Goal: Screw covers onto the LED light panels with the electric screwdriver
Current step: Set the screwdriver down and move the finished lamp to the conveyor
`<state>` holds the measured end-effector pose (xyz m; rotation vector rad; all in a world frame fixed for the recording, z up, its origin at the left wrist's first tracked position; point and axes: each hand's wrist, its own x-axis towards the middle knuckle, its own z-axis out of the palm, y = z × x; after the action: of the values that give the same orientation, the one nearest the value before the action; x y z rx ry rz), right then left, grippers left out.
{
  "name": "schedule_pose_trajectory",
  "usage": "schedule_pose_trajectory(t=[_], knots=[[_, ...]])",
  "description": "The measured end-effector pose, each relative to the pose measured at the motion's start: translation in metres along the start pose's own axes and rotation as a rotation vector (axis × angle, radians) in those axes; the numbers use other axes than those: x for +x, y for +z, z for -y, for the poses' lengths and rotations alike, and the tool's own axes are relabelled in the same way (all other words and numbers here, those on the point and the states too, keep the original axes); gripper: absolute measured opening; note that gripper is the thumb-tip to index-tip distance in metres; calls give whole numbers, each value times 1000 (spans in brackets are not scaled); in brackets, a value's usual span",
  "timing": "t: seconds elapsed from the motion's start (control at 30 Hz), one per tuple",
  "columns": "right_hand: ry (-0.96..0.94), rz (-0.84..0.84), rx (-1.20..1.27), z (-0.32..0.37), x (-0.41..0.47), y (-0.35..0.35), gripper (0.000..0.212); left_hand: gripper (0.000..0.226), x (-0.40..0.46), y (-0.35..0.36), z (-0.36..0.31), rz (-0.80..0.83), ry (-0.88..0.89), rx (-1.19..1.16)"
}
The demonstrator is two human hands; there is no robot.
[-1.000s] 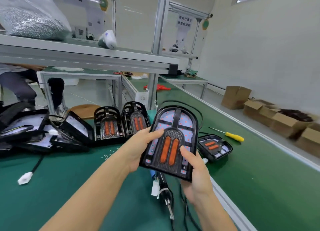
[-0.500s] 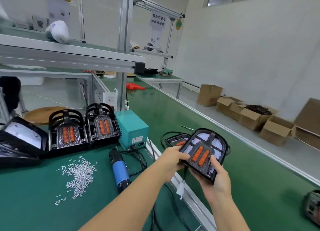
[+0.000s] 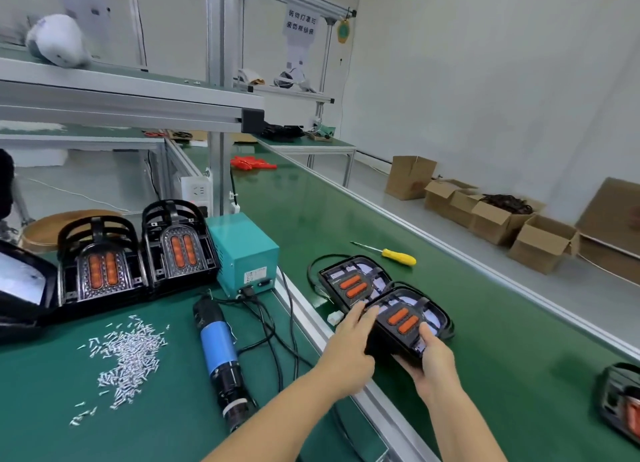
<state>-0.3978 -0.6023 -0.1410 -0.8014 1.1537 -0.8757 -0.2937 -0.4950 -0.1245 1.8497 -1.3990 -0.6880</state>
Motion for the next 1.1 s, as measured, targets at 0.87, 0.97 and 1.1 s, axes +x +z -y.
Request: schedule_pose_trajectory(t=[0.87, 0.97, 1.1], knots=[[-674, 181, -1105, -24, -4, 23, 49, 73, -1, -10, 16, 2, 69, 840], [-678, 153, -1112, -23, 4, 34, 48, 73, -3, -14, 18, -6, 35, 854], [-670, 118, -1167, -19, 11, 46, 48, 72, -9, -21, 20, -9, -4, 838]])
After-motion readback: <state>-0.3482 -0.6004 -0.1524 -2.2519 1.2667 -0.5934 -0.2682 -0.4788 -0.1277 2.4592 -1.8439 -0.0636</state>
